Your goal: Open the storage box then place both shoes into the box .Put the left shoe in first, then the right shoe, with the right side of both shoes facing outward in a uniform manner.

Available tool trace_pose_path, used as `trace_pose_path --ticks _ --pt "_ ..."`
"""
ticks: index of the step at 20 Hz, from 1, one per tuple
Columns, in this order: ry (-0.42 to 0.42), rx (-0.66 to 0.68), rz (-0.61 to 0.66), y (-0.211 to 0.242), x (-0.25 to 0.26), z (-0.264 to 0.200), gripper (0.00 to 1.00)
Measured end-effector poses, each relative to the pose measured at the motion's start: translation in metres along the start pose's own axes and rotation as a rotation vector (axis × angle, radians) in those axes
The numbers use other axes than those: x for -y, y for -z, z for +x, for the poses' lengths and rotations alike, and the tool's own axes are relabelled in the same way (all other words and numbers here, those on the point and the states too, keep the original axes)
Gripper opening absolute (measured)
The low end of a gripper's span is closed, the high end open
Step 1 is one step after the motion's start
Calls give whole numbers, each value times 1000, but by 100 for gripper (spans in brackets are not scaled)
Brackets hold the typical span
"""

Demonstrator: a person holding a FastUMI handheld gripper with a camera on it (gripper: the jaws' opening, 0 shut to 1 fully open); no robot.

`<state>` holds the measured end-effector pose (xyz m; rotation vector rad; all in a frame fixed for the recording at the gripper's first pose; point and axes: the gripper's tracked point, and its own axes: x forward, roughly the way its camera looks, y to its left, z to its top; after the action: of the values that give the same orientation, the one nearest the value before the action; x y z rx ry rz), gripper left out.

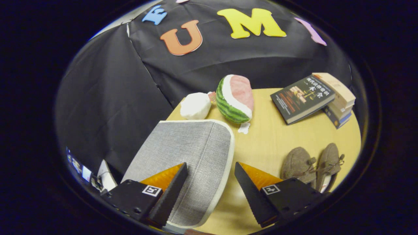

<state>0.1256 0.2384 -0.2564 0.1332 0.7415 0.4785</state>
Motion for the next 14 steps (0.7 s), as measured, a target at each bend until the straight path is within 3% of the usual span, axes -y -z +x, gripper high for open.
trace_pose_path --ticks 2,6,11,14 --pt "-42 2 37 -2 2 6 94" --pt "-105 -35 115 2 3 7 80" --pt "-201 -91 251 8 9 11 80" --pt "-271 -124 329 12 13 17 88"
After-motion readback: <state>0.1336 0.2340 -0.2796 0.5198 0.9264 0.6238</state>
